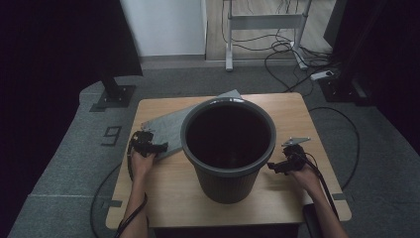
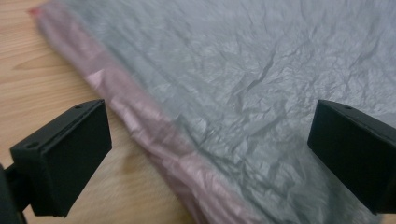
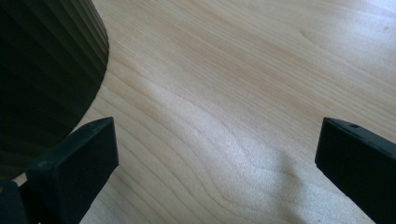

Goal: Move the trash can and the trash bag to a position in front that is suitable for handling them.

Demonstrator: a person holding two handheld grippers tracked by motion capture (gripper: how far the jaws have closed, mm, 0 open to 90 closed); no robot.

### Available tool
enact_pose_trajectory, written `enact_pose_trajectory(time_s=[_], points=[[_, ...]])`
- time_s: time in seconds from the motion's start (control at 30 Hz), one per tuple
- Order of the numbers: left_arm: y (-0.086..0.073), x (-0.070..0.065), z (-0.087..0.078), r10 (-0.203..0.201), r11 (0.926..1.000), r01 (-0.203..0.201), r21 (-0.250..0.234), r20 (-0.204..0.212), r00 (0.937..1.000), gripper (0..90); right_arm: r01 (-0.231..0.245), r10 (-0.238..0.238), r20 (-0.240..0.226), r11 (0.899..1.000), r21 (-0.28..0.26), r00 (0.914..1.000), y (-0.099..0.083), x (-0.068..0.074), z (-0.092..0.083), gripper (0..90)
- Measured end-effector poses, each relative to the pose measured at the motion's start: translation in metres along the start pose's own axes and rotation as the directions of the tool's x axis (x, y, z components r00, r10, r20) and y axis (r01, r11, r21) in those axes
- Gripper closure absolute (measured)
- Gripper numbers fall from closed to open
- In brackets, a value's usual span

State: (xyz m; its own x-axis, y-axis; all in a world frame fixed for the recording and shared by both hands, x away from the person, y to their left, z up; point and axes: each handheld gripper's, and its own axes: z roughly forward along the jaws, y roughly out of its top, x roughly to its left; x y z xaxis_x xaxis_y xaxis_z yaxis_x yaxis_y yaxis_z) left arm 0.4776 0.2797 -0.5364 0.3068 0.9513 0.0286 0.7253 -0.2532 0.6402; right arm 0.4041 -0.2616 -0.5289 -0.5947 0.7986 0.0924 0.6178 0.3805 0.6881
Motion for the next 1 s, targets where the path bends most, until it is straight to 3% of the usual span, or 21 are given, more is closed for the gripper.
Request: enact_pose_trajectory(time_s=[0.07,0.2,0.37,0.43,0.47,0.53,0.57,0.7,0.8,0.87,0.93,1.0], points=[[0.0,-0.001,0.009,0.025,0.9997,-0.025,0.007,0.009,0.9996,0.0,0.0,0.0,-0.002,1.0,0.011,1.0,-0.002,0.0,0.001,0.0],[0.0,0.001,0.013,0.001,1.0,0.0,-0.009,0.053,0.9986,0.0,0.0,0.0,-0.003,0.999,0.033,1.0,-0.004,0.0,0.003,0.0],[0.001,-0.002,0.014,0.056,0.9984,-0.055,-0.012,0.1,0.9934,0.0,-0.003,0.003,-0.006,0.999,0.039,1.0,-0.006,-0.001,0.005,0.0],[0.002,-0.007,0.015,0.105,0.9945,-0.103,-0.021,0.142,0.9843,0.5,-0.005,0.005,-0.009,0.999,0.038,0.9999,-0.006,-0.002,0.005,0.0],[0.002,-0.007,0.015,0.105,0.9945,-0.103,-0.021,0.142,0.9843,1.0,-0.005,0.005,-0.009,0.999,0.038,0.9999,-0.006,-0.002,0.005,0.0],[0.005,-0.015,0.017,0.141,0.99,-0.138,-0.03,0.173,0.9747,1.7,-0.01,0.011,-0.008,0.999,0.038,0.9999,-0.006,-0.003,0.004,0.0],[0.005,-0.015,0.017,0.141,0.99,-0.138,-0.03,0.173,0.9747,1.9,-0.01,0.011,-0.008,0.999,0.038,0.9999,-0.006,-0.003,0.004,0.0],[0.014,-0.034,0.024,0.192,0.9813,-0.188,-0.039,0.216,0.9572,1.9,-0.008,0.008,0.019,1.0,0.025,0.9998,-0.006,-0.006,0.0,0.0],[0.017,-0.039,0.026,0.201,0.9796,-0.197,-0.039,0.225,0.9535,1.7,-0.012,0.012,0.024,1.0,0.016,0.9996,-0.006,-0.008,-0.003,0.0],[0.021,-0.039,0.025,0.192,0.9814,-0.19,-0.029,0.195,0.9619,0.0,-0.018,0.018,0.037,1.0,-0.001,0.9992,-0.004,-0.011,-0.007,0.0],[0.022,-0.038,0.022,0.187,0.9823,-0.182,-0.043,0.187,0.9643,0.0,-0.024,0.025,0.05,1.0,-0.008,0.9985,0.0,-0.015,-0.009,0.0],[0.027,-0.035,0.003,0.181,0.9813,-0.167,-0.096,0.165,0.9695,0.0,-0.023,0.023,0.069,1.0,-0.013,0.9974,0.007,-0.019,-0.009,0.0]])
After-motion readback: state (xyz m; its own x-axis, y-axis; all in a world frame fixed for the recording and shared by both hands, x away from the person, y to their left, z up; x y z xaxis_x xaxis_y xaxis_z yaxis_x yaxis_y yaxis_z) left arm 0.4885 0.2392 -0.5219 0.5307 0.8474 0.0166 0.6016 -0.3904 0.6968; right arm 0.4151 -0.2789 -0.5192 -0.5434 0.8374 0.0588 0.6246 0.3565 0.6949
